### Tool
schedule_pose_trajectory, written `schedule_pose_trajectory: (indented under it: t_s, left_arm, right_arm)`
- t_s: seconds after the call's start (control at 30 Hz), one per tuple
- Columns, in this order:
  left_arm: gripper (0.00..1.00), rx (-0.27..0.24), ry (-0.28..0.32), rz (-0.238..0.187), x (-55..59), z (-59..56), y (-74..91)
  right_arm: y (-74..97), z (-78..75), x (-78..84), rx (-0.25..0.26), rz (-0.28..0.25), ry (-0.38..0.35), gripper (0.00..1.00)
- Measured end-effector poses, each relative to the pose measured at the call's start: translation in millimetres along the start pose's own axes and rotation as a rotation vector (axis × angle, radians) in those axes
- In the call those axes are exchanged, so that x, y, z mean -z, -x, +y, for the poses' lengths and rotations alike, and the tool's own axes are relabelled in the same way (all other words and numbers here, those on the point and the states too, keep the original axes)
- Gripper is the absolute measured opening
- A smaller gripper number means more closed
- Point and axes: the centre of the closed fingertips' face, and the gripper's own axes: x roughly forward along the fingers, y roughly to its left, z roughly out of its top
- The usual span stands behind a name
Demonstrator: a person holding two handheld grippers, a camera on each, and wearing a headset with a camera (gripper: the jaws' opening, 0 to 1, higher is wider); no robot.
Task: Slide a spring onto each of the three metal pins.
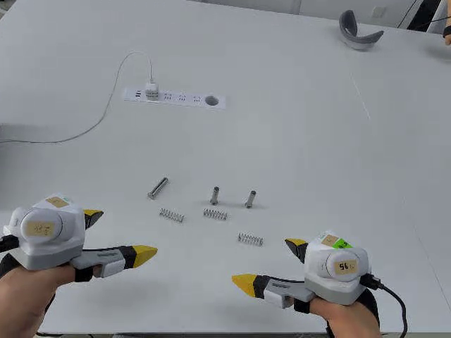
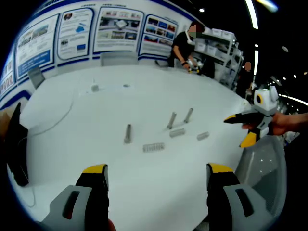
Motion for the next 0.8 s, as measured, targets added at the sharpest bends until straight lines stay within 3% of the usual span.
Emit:
schedule_pose_trajectory:
  t_s: [0.8]
  left_arm:
    - [0.86,0.035,-0.040,0.015,-18.5,5.6,-28.1]
  right_arm:
    - [-2.0,0.6,0.9,-0.020,0.023,0.013,0.89]
